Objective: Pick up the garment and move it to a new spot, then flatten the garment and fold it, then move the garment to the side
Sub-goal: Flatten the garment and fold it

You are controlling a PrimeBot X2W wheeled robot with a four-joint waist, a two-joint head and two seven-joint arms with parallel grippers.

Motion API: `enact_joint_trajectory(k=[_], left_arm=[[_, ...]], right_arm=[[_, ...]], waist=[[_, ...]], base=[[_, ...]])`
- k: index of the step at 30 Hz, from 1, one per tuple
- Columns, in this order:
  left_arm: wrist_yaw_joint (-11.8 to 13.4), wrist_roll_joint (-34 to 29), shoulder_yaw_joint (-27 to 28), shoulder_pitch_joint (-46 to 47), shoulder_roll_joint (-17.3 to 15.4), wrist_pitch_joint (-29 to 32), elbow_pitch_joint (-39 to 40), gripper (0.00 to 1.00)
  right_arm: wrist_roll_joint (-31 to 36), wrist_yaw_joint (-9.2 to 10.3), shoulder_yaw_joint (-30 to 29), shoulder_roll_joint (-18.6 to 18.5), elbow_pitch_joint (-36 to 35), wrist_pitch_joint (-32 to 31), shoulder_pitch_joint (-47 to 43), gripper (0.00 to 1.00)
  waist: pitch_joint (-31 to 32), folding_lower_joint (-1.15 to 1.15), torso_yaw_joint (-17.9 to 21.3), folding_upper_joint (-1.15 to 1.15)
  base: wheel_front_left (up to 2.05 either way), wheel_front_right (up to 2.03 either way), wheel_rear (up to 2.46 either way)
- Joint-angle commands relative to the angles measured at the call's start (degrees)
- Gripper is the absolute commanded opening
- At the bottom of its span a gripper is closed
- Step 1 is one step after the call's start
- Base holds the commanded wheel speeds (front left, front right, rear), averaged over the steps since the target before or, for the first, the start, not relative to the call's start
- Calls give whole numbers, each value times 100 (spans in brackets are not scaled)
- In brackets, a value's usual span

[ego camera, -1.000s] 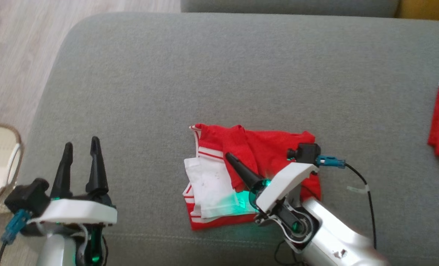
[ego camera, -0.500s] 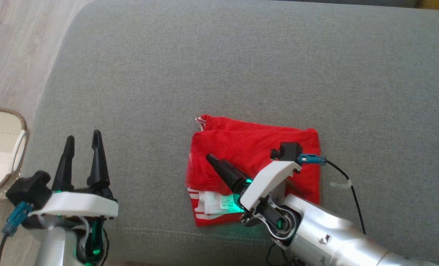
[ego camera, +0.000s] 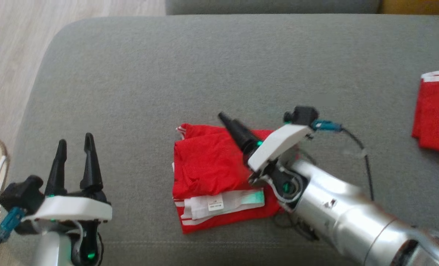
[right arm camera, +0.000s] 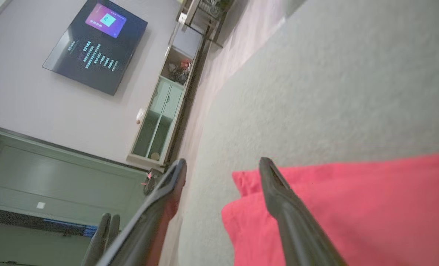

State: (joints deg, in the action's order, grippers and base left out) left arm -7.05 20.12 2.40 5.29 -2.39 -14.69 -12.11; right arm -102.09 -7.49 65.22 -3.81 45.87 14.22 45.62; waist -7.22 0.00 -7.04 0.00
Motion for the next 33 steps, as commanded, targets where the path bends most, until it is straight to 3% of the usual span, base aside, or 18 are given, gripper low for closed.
enact_joint_trajectory(k=[1,9,13,14,15,19,22,23,28,33], left_arm=[[5,-66,207,67,-49,-30,222,100],[30,-88,294,-53,-49,-30,376,100],[36,-83,294,-70,-49,-30,475,100],[36,-98,285,-86,-49,-30,517,100],[41,-102,279,-95,-49,-30,534,100],[42,-130,220,-133,-49,-30,617,100],[45,-265,171,-181,-49,-30,706,100],[45,-265,171,-181,-49,-30,706,100],[95,-405,140,-311,-49,-30,769,100],[79,-651,79,-394,-49,-30,826,100]], right_arm=[[215,0,-171,65,-10,75,210,100],[1777,0,-1354,-580,441,77,344,100],[3442,0,-2319,-994,429,77,222,100],[4421,0,-2933,-1121,206,77,-50,100],[4901,0,-3288,-1139,17,77,-258,100],[7029,0,-4762,-982,-1129,77,-1433,100],[8295,0,-5846,-439,-2156,77,-2412,100],[8295,0,-5846,-439,-2156,77,-2412,100],[9497,0,-6731,61,-3495,77,-3466,100],[9372,0,-6793,90,-3923,77,-3849,100]], waist=[[82,0,106,0],[222,0,361,0],[237,0,443,0],[241,0,471,0],[241,0,482,0],[230,0,501,0],[209,0,505,0],[209,0,505,0],[160,0,524,0],[126,0,518,0]], base=[[0,0,0],[0,0,0],[0,0,0],[0,0,0],[0,0,0],[0,0,0],[0,0,0],[0,0,0],[0,0,0],[0,0,0]])
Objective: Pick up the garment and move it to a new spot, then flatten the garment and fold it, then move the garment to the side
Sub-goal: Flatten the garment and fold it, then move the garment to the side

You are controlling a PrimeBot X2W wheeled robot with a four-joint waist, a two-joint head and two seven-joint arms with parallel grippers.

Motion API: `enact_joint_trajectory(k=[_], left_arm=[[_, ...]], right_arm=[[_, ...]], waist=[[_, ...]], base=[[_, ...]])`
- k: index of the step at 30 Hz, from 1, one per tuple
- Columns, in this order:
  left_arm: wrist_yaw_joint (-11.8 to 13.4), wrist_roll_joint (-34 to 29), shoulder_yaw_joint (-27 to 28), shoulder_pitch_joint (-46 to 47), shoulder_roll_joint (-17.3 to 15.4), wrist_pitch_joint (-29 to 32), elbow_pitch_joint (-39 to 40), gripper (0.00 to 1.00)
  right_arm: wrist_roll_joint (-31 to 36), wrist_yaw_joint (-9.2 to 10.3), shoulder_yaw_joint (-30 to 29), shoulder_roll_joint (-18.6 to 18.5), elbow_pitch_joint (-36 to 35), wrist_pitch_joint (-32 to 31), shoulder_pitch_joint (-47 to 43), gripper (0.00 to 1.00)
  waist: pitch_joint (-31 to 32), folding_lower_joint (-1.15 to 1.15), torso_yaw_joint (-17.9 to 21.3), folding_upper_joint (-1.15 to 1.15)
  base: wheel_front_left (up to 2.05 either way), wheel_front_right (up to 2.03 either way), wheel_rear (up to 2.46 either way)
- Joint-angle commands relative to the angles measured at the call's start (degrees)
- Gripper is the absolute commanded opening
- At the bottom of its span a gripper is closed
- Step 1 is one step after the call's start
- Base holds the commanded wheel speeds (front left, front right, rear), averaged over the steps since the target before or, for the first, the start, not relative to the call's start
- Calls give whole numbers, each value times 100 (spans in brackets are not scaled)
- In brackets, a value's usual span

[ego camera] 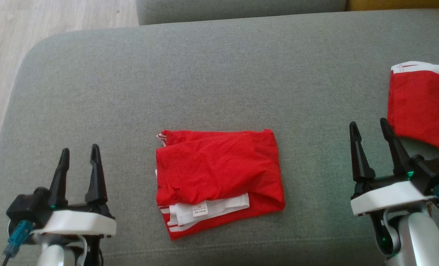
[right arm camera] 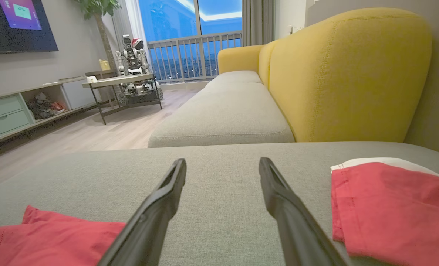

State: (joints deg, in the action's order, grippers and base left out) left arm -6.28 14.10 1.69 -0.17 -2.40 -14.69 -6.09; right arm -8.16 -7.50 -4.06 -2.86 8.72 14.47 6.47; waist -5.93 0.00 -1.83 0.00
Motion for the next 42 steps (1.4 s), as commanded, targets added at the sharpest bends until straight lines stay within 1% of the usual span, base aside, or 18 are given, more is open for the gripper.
enact_joint_trajectory(k=[1,13,17,18,19,22,28,34,35,36,42], left_arm=[[-2,-80,139,149,-48,-30,236,100],[-25,-80,57,199,-48,-30,219,100],[-35,-70,-2,239,-48,-30,168,100],[-38,-69,-20,258,-48,-30,161,100],[-41,-64,-31,278,-48,-30,157,100],[-46,-48,-36,338,-48,-30,157,100],[-50,3,-72,403,-48,-30,133,100],[-44,60,-139,456,-48,-30,92,100],[-44,60,-139,456,-48,-30,92,100],[-42,72,-151,470,-48,-30,85,100],[-25,123,-196,512,-48,-30,50,100]], right_arm=[[-47,1,136,-4,-239,52,36,100],[-23,1,104,-2,-236,52,-4,100],[-13,1,204,-2,-196,52,17,100],[-8,1,248,-2,-195,52,25,58],[3,1,300,-2,-199,52,35,0],[34,1,583,-2,-173,52,66,0],[89,1,1557,-2,83,-9,210,0],[96,1,2451,-2,749,-202,538,0],[96,1,2451,-2,749,-202,538,0],[61,1,2569,-2,877,-225,605,0],[-156,1,2925,-2,1815,-494,979,0]], waist=[[-6,0,-8,0],[-19,0,-109,0],[-86,0,-200,0],[-108,0,-237,0],[-132,0,-279,0],[-203,0,-434,0],[-310,0,-814,0],[-406,0,-1250,0],[-406,0,-1250,0],[-424,0,-1328,0],[-488,0,-1755,0]], base=[[0,0,0],[0,0,0],[0,0,0],[0,0,0],[0,0,0],[0,0,0],[0,0,0],[0,0,0],[0,0,0],[0,0,0],[0,0,0]])
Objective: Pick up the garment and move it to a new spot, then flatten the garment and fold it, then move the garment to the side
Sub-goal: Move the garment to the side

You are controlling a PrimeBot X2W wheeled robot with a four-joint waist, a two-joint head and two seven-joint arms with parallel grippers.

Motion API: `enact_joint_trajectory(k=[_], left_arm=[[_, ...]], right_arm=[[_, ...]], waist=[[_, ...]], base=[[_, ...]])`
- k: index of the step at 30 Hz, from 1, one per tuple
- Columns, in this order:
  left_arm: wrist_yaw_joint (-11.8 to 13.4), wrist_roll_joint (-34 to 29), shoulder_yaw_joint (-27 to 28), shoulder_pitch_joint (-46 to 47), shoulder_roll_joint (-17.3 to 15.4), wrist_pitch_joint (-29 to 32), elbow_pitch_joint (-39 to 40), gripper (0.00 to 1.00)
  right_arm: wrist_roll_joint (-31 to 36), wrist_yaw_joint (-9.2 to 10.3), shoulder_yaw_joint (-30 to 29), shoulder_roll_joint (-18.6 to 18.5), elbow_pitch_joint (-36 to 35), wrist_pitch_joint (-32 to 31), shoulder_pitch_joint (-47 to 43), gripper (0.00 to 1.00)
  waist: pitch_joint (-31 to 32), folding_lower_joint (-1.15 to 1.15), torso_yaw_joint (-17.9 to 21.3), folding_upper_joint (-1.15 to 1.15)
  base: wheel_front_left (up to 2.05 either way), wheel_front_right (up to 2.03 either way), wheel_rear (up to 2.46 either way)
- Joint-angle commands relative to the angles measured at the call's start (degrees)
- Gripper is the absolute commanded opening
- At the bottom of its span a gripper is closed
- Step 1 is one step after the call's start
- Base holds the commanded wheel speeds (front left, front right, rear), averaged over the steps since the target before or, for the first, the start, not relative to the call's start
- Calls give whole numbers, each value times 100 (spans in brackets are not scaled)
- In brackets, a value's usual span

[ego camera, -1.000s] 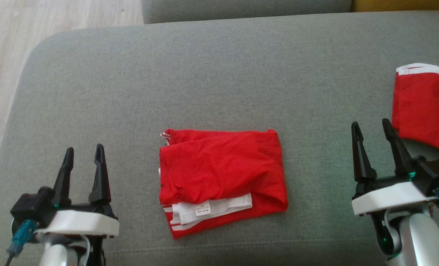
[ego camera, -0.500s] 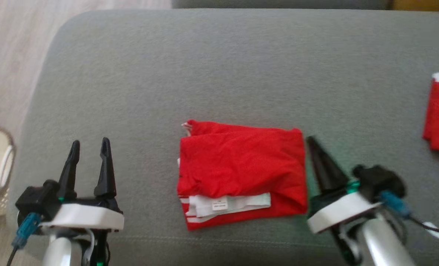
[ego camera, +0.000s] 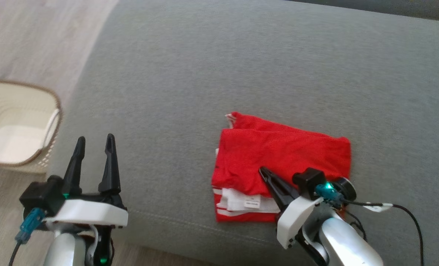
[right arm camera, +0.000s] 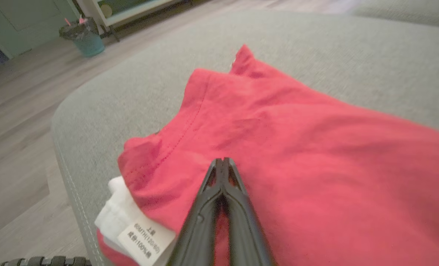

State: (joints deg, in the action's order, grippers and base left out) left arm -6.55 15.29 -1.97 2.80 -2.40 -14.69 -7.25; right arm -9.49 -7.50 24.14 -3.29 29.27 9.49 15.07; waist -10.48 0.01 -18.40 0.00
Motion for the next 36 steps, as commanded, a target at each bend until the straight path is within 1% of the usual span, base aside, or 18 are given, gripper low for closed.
enact_joint_trajectory(k=[1,5,10,15,18,20,24,28,31,32,34,35,36], left_arm=[[5,6,162,220,-48,-30,159,100],[13,0,212,223,-48,-30,139,100],[5,-20,276,203,-48,-30,114,100],[1,-37,275,192,-48,-30,104,100],[4,-52,277,181,-48,-30,104,100],[7,-61,289,171,-48,-30,113,100],[2,-98,331,139,-48,-30,155,100],[-6,-132,389,88,-48,-30,210,100],[-11,-155,440,58,-48,-30,248,100],[-14,-157,463,52,-48,-30,275,100],[-12,-159,469,47,-48,-30,305,100],[-10,-162,470,43,-48,-30,320,100],[-10,-162,470,43,-48,-30,320,100]], right_arm=[[-60,1,155,41,-90,-11,167,0],[-311,1,515,41,319,40,323,0],[-770,1,1043,41,457,168,421,0],[-1016,1,1432,41,609,213,496,0],[-1149,1,1655,41,738,166,566,0],[-1241,1,1688,41,752,221,633,0],[-1344,1,1379,41,687,389,770,0],[-1349,1,792,41,440,484,770,0],[-1066,1,274,41,172,510,718,0],[-771,1,-95,41,-39,515,650,0],[-434,1,-457,41,-297,499,560,0],[-268,1,-624,41,-438,476,509,0],[-268,1,-624,41,-438,476,509,0]], waist=[[-40,-1,-164,0],[-34,-1,-341,0],[5,-1,-408,0],[34,-1,-363,0],[64,-1,-272,0],[94,-1,-180,0],[184,-1,68,0],[311,-1,385,0],[389,-1,648,0],[435,-1,816,0],[477,-1,971,0],[494,-1,1044,0],[494,-1,1044,0]], base=[[0,0,0],[0,0,0],[0,0,0],[0,0,0],[0,0,0],[0,0,0],[0,0,0],[0,0,0],[0,0,0],[0,0,0],[0,0,0],[0,0,0],[0,0,0]])
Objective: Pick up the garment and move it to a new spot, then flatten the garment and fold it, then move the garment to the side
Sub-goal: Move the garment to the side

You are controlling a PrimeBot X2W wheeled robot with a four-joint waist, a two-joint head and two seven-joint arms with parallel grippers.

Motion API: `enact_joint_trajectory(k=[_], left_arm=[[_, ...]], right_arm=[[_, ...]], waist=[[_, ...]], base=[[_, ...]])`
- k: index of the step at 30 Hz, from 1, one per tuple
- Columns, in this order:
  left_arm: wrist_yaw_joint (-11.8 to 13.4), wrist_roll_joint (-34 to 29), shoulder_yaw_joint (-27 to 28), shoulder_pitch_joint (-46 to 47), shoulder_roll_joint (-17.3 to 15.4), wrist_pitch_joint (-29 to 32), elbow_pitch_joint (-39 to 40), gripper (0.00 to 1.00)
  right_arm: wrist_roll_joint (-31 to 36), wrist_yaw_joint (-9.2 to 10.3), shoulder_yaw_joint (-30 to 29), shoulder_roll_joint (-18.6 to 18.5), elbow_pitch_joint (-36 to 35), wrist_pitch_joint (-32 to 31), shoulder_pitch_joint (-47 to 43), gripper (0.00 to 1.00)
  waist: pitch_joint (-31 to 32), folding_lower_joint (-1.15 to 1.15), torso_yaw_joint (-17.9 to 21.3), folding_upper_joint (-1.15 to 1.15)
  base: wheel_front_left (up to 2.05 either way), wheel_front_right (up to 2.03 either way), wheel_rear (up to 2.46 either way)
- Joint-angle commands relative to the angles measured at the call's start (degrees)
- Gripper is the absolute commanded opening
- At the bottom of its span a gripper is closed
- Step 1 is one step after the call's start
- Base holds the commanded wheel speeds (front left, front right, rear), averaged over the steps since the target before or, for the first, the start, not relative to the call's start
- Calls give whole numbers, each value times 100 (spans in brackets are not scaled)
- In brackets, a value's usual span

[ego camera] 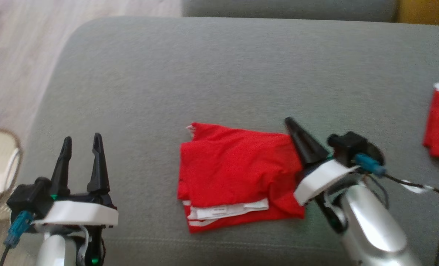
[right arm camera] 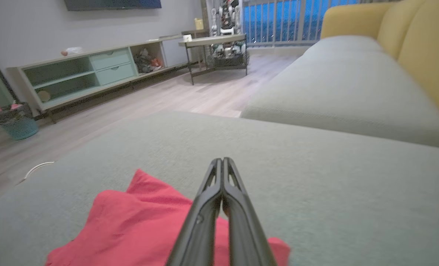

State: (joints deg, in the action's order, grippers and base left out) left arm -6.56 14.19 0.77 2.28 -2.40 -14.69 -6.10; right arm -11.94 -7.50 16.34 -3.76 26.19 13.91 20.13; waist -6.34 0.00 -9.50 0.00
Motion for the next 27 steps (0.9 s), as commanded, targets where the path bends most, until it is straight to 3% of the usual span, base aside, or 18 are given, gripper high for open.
enact_joint_trajectory(k=[1,5,11,18,19,20,27], left_arm=[[-6,-55,194,96,-48,-30,221,100],[10,-69,170,83,-48,-30,276,100],[18,-82,135,23,-48,-30,263,100],[54,-61,0,-130,-48,-30,191,100],[63,-53,-12,-141,-48,-30,187,100],[73,-45,-21,-149,-48,-30,183,100],[116,-5,-40,-124,-48,-30,190,100]], right_arm=[[114,1,-16,88,-286,6,-57,0],[481,1,-621,88,-920,-73,-320,0],[870,1,-1042,88,-1561,-74,-801,0],[728,1,-1529,88,-1820,-6,-1303,0],[653,1,-1583,88,-1840,11,-1344,44],[572,1,-1601,88,-1816,16,-1389,100],[573,1,-1573,88,-1791,60,-1404,100]], waist=[[93,0,222,0],[131,0,454,0],[160,0,635,0],[166,0,674,0],[164,0,674,0],[165,0,674,0],[134,0,687,0]], base=[[0,0,0],[0,0,0],[0,0,0],[0,0,0],[0,0,0],[0,0,0],[0,0,0]])
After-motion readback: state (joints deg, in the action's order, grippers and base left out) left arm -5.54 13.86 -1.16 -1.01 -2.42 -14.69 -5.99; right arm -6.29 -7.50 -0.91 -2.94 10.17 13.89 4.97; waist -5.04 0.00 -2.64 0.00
